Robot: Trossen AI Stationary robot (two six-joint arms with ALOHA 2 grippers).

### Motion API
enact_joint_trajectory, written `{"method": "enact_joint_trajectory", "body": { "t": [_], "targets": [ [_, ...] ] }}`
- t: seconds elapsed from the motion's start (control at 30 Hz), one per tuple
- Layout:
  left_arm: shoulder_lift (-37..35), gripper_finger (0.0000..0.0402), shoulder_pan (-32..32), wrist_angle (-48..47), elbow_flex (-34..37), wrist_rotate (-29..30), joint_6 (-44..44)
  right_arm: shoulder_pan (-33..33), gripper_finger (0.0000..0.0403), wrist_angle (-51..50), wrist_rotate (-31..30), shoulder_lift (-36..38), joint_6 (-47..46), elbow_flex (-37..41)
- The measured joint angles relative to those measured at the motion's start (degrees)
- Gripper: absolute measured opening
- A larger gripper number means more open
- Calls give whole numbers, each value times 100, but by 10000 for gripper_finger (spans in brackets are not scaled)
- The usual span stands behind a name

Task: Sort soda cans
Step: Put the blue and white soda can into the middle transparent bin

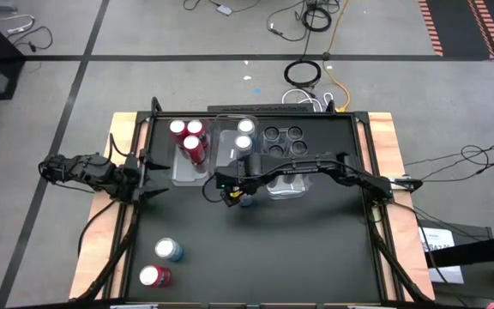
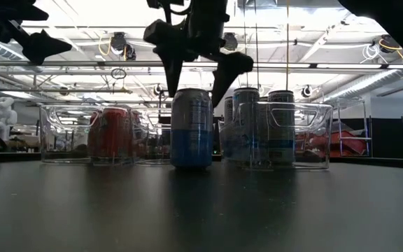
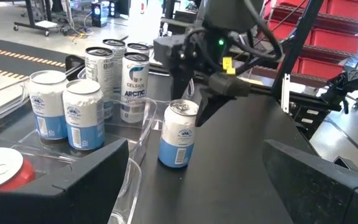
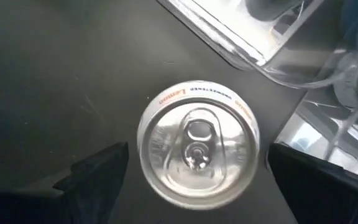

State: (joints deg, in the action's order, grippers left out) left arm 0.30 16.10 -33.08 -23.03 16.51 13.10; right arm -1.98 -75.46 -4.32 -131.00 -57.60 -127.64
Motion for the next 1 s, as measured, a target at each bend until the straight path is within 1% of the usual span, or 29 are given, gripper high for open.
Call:
{"method": "enact_joint_trajectory", "body": {
  "t": [0.2, 0.33, 0.43, 0.67, 0.77, 0.93, 0.97, 1.0],
  "targets": [
    [0, 377, 2, 0, 0, 0, 0, 0, 378, 199, -2, 2, 51, 90],
    [0, 377, 0, 0, 0, 0, 0, 11, 377, 186, 25, 2, 61, 95],
    [0, 377, 0, 0, 0, 0, 0, 13, 377, 154, 157, 2, 63, 95],
    [0, 377, 0, 2, 0, 0, 7, 13, 374, 12, 166, -110, -6, 95],
    [0, 377, 0, 3, 0, 0, 11, 11, 353, 40, 123, -129, -27, 97],
    [0, 377, 2, 4, 0, -2, 17, 37, 281, 81, 107, -129, -81, 93],
    [0, 377, 0, 4, 0, -2, 26, 35, 271, 82, 108, -129, -81, 90],
    [0, 377, 1, 3, 0, -2, 28, 35, 271, 83, 115, -129, -79, 90]
  ]
}}
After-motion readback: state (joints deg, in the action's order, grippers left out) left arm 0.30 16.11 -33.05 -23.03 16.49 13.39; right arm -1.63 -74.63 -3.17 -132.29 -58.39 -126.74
